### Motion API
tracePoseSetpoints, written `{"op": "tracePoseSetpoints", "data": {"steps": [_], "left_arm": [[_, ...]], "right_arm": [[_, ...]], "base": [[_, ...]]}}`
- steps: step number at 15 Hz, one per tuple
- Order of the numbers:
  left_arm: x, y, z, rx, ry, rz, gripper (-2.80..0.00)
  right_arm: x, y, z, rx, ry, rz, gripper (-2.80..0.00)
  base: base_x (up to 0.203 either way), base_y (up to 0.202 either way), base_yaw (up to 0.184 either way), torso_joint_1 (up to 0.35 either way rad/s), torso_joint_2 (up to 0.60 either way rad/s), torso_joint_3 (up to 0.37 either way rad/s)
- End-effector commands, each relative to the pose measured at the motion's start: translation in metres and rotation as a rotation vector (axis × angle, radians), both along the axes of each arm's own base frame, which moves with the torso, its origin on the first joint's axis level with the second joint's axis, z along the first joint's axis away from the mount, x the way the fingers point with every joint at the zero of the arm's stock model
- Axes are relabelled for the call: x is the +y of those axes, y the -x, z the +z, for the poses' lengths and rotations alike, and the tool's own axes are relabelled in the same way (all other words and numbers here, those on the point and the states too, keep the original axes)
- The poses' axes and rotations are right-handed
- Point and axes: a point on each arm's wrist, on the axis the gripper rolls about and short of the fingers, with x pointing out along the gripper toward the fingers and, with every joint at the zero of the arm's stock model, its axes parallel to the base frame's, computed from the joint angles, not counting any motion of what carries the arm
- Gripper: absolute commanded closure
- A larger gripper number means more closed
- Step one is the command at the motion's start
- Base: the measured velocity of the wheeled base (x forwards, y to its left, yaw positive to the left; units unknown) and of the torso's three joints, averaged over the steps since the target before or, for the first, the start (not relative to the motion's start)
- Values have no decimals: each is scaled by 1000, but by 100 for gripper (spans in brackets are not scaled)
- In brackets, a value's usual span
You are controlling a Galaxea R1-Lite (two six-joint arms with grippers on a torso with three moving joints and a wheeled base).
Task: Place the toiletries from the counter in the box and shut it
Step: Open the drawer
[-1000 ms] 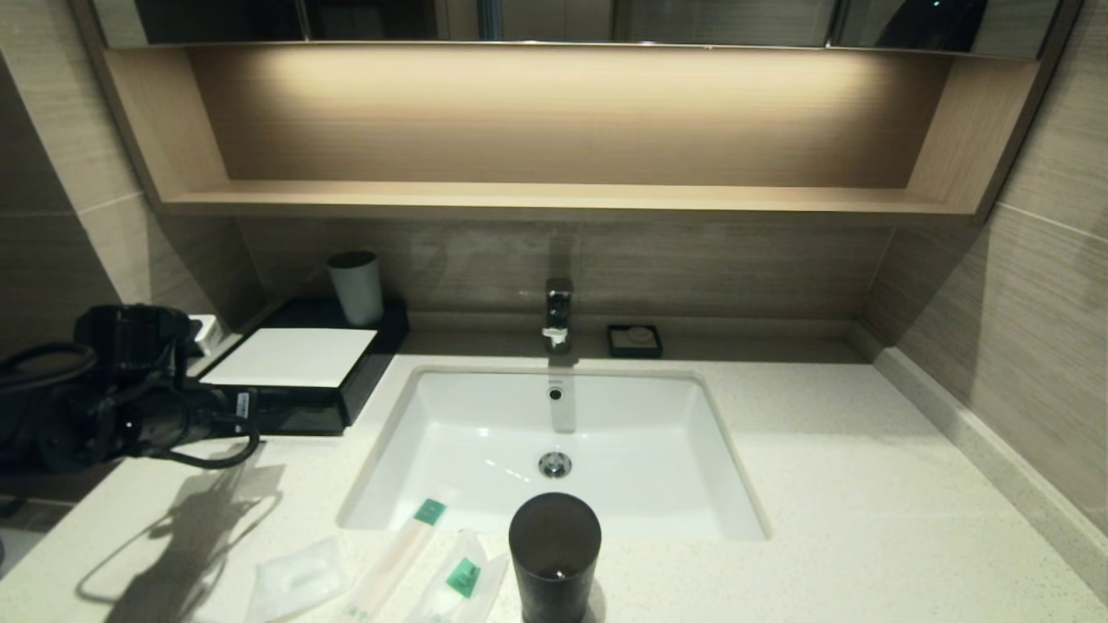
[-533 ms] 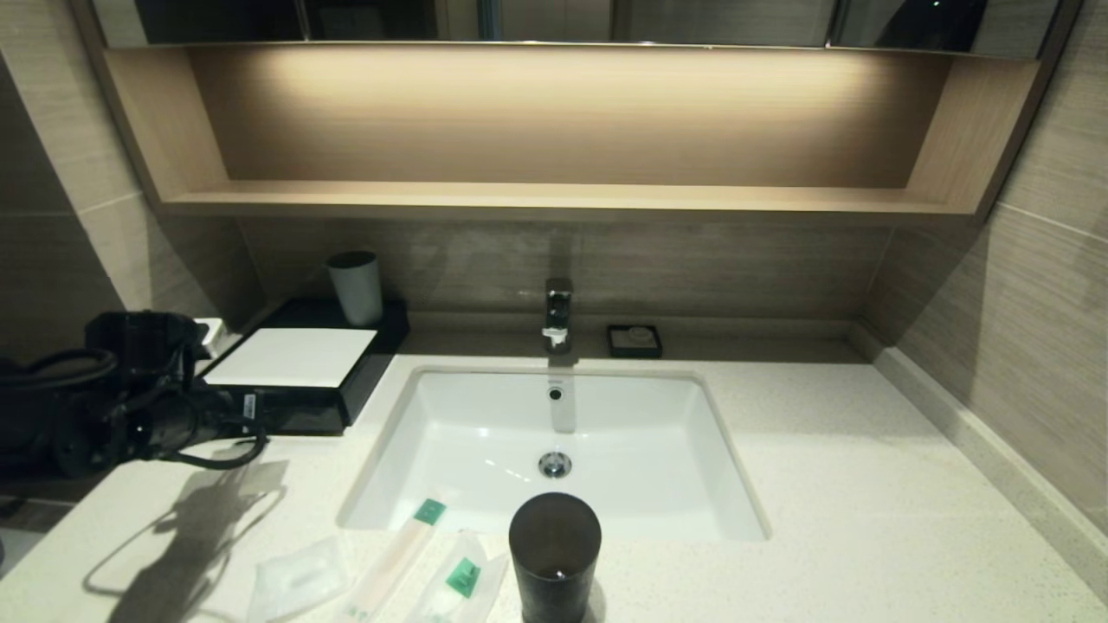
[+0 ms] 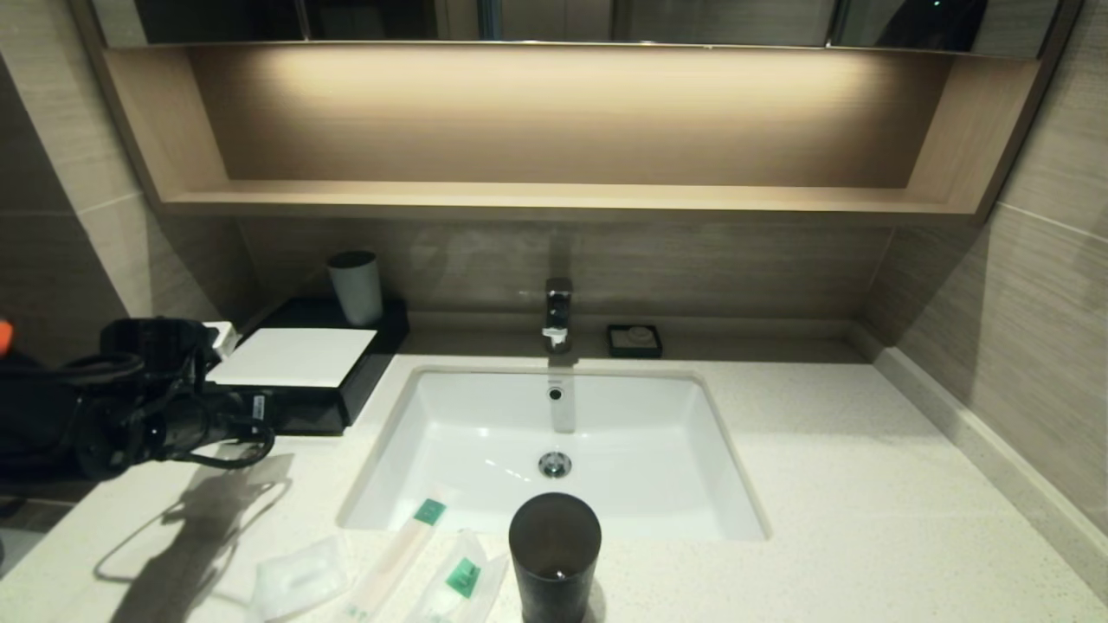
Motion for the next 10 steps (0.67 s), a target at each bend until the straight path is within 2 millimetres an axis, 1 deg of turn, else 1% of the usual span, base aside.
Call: {"op": "tracePoseSetpoints", "data": {"steps": [1, 4, 10], "left_arm": [[1, -5, -8, -5, 0, 1, 0], [1, -7, -10, -12, 0, 1, 0], [2, -10, -6, -32, 1, 4, 0]], "right_arm": [[0, 0, 0, 1, 0, 0, 0], [0, 0, 0, 1, 0, 0, 0], [0, 0, 0, 1, 0, 0, 0]], "base": [[0, 0, 0, 0, 0, 0], [0, 0, 0, 0, 0, 0], [0, 0, 0, 0, 0, 0]]}}
